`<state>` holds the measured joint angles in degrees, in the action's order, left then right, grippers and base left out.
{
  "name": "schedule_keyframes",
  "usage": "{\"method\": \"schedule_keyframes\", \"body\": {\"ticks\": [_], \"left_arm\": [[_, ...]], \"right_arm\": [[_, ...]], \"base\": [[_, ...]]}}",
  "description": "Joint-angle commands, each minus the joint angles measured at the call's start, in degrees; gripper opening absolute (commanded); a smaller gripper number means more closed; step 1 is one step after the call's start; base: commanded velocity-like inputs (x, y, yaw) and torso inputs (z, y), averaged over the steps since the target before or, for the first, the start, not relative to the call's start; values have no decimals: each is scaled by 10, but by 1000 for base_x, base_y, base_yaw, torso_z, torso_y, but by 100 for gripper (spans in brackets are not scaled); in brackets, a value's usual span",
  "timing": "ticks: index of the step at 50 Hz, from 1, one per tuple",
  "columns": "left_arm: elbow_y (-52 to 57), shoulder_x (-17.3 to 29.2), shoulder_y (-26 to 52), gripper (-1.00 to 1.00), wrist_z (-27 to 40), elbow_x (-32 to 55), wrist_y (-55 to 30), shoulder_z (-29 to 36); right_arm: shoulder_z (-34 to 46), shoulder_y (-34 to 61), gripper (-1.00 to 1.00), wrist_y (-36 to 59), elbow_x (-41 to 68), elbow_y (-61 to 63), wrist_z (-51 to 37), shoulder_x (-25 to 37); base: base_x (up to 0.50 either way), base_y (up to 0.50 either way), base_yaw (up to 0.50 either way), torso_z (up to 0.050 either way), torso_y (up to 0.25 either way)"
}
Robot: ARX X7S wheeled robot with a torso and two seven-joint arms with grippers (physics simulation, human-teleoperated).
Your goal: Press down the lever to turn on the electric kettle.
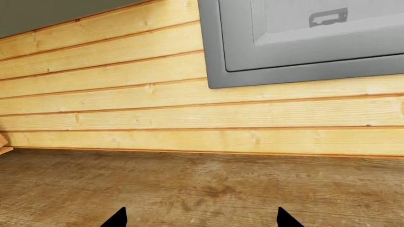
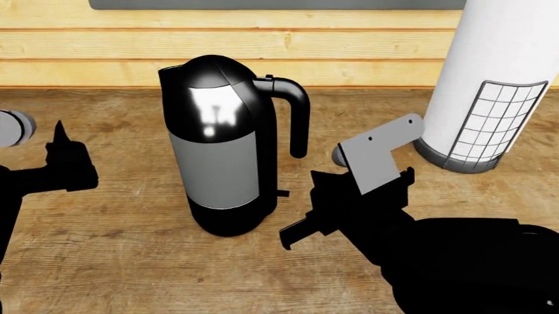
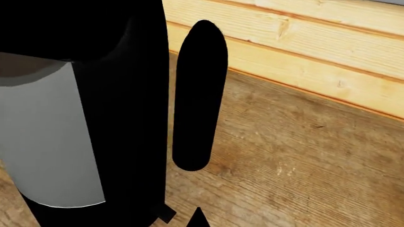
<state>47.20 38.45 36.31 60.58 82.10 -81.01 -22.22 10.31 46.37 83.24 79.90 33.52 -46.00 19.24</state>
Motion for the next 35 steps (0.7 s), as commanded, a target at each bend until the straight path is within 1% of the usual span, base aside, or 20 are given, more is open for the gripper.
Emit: {"method": "schedule_keyframes", "body": {"ticks": [1, 10, 14, 28, 35], "left_arm": [[3, 8, -15, 100, -1, 1, 14, -4], [3, 12, -19, 100, 0, 0, 20, 0], [6, 15, -30, 100, -3, -3, 24, -4], [5, 22, -35, 100, -2, -1, 34, -4], [5, 28, -35, 100, 10, 15, 38, -6]], "right_arm": [[34, 4, -100, -25, -21, -12, 27, -10], [77, 7, -100, -64, -81, -40, 84, -12], [107, 16, -100, -92, -119, -67, 126, -23], [127, 20, -100, -113, -140, -92, 148, -22], [135, 19, -100, -122, -153, -104, 150, -19]], "base": [[0, 0, 0, 0, 0], [0, 0, 0, 0, 0], [0, 0, 0, 0, 0], [0, 0, 0, 0, 0], [0, 0, 0, 0, 0]]}}
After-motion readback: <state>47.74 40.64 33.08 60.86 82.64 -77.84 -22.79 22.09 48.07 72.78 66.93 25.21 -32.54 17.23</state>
